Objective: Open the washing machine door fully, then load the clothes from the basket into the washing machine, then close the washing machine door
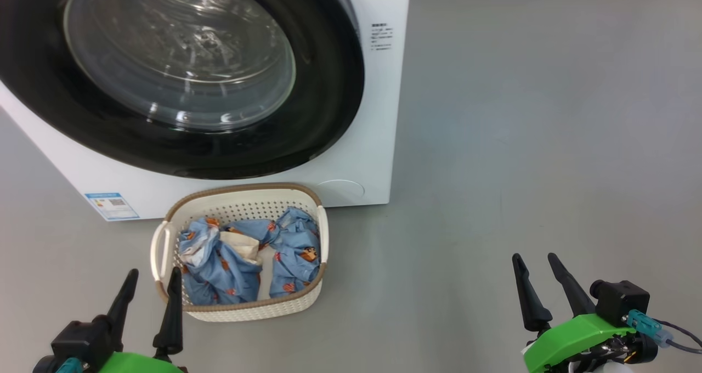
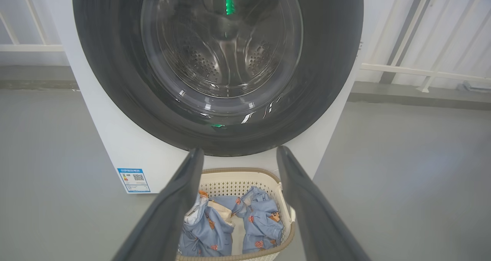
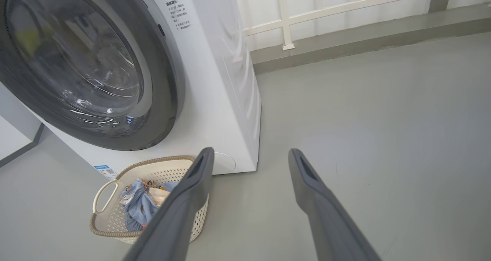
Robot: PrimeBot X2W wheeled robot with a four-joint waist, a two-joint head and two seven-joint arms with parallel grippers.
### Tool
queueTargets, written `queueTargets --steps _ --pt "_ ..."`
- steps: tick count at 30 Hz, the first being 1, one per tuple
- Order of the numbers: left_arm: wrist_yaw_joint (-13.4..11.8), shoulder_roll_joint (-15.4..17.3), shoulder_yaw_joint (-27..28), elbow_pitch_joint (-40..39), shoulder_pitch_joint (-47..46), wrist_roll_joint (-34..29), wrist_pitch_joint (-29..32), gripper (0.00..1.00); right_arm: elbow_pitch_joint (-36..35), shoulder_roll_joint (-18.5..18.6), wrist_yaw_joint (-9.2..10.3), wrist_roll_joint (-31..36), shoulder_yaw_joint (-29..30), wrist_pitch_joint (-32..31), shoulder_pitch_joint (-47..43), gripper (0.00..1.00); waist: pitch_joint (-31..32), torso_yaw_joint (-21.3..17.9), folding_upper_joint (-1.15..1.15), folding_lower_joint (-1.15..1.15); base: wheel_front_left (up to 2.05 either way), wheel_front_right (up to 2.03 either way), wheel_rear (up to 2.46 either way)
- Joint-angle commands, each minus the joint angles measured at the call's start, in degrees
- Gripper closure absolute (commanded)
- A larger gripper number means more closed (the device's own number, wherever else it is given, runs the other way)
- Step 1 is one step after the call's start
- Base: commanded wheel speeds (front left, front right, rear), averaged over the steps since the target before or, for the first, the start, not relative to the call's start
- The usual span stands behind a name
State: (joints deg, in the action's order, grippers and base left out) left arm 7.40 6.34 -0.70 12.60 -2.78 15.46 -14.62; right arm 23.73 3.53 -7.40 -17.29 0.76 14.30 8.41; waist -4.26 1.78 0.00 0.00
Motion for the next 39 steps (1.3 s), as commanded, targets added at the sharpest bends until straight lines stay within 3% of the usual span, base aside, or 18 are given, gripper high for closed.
queueTargets --steps 1,8,9,10,11,12,13,20,32,39 --pt "0.1 1.5 1.9 -1.5 -2.7 0.2 -0.4 0.00 -1.5 -0.4 -0.09 0.2 -1.3 0.7 2.4 0.00 0.0 0.0 0.00 0.00 0.35 0.35 -0.70" --pt "0.1 1.0 1.9 -1.6 -2.6 0.3 -0.4 0.00 -1.3 -0.5 -0.09 0.2 -1.6 0.7 2.7 0.00 -0.1 0.1 0.00 0.00 0.09 0.09 -0.18" --pt "0.1 0.9 1.8 -1.6 -2.6 0.4 -0.4 0.00 -1.4 -0.5 -0.09 0.3 -1.6 0.7 2.8 0.09 -0.2 0.1 0.00 0.00 0.00 0.00 0.00" --pt "0.1 0.8 1.7 -1.7 -2.5 0.4 -0.4 0.00 -1.5 -0.5 -0.09 0.2 -1.7 0.7 2.9 0.52 -0.2 0.2 0.00 0.00 0.00 0.00 0.00" --pt "0.1 0.6 1.7 -1.7 -2.4 0.5 -0.4 0.00 -1.7 -0.5 -0.09 0.0 -1.9 0.7 3.0 0.83 -0.2 0.2 0.00 0.00 0.00 0.00 0.00" --pt "0.1 0.6 1.7 -1.7 -2.4 0.5 -0.4 0.00 -1.7 -0.5 -0.09 0.0 -1.9 0.7 3.0 0.83 -0.2 0.2 0.00 0.00 0.00 0.00 0.00" --pt "0.1 0.5 1.6 -1.7 -2.3 0.6 -0.4 0.00 -2.0 -0.6 -0.09 -0.7 -2.1 0.7 3.2 1.00 -0.3 0.3 0.00 0.00 0.00 0.00 0.00" --pt "0.1 -0.2 0.9 -1.9 -1.8 1.1 -0.4 0.00 -5.7 -0.6 -0.09 -10.8 -2.2 0.7 6.4 1.00 -0.9 0.8 0.00 0.00 0.00 0.00 0.00" --pt "0.1 0.2 -1.4 -2.2 -4.2 2.5 -0.4 0.00 -9.6 -0.5 -0.09 -37.5 -3.2 0.7 19.5 1.00 -4.7 3.5 0.00 0.00 0.00 0.00 0.00" --pt "0.1 0.2 -3.0 -2.1 -6.5 3.6 -0.4 0.00 -8.3 4.8 -0.09 -55.9 -8.7 0.2 28.8 1.00 -8.1 6.2 0.00 0.00 0.00 0.00 0.00"
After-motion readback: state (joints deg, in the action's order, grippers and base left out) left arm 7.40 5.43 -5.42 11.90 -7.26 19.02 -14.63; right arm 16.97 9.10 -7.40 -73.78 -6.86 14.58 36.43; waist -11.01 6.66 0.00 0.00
